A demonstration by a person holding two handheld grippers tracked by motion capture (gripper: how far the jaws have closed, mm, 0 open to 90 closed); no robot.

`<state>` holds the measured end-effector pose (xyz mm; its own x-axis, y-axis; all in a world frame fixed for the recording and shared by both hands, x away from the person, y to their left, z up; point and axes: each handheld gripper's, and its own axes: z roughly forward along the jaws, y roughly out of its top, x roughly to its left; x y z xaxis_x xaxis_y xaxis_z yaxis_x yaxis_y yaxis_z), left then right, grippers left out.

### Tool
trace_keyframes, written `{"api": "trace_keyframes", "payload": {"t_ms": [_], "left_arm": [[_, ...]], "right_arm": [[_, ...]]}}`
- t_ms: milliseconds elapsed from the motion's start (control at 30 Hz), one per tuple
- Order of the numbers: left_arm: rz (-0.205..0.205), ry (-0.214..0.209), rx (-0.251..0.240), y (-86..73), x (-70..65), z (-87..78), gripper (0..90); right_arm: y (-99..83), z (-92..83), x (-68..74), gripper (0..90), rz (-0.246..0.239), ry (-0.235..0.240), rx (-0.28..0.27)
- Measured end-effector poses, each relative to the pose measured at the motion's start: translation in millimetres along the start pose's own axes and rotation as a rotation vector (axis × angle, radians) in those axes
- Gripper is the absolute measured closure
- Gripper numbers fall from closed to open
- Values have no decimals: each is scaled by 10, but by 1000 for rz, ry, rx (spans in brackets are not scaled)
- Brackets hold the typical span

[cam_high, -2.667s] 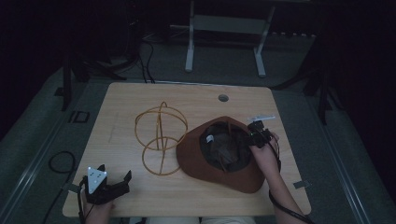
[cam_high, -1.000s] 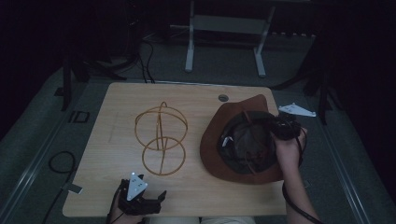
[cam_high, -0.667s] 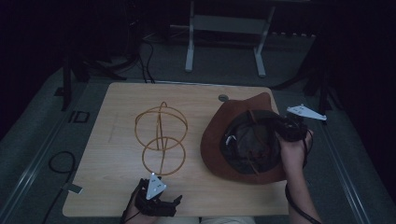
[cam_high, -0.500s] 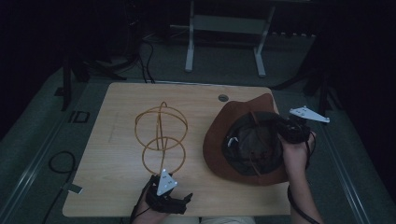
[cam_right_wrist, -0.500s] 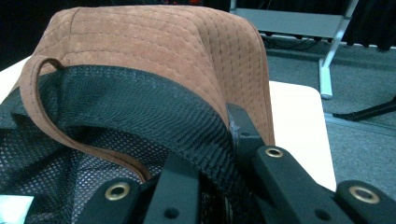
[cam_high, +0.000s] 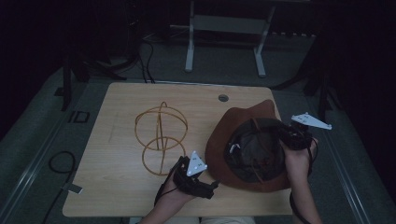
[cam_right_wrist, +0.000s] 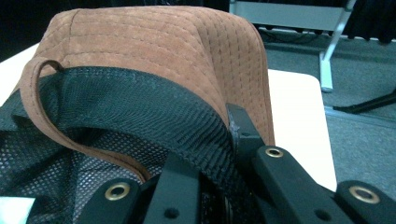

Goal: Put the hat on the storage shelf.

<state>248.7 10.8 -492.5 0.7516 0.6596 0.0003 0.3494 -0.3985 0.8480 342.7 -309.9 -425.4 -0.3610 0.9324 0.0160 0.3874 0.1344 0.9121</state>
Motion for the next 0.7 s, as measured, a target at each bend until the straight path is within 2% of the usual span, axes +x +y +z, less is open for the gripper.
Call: {"api": "trace_keyframes", "payload": {"t_ms": [133,267,333,467,500,533,600,633,700], "left_arm": [[12,0,-19,248,20,75,64],[23,8,-16,528,44,214,64],[31,25,-16,671,62,295,64],[54,88,0,931,120,471,64],[45,99,3,993,138,525,64],[36,103,4,1024,146,555,64],[72,152,31,1087,138,647,64],[65,152,43,1107,140,690,65],[65,182,65,1127,139,779,91]], "right_arm": [[-5,-7,-4,840,1,0,-1],[9,-27,-8,839,0,2,-7],[18,-36,-10,839,-2,2,-7],[29,-49,-20,839,1,5,-12],[30,-51,-20,839,3,7,-13],[31,-53,-19,839,5,10,-16],[35,-54,-14,839,5,11,-14],[36,-56,-12,839,8,13,-16],[37,-56,-2,839,6,13,-16]]}}
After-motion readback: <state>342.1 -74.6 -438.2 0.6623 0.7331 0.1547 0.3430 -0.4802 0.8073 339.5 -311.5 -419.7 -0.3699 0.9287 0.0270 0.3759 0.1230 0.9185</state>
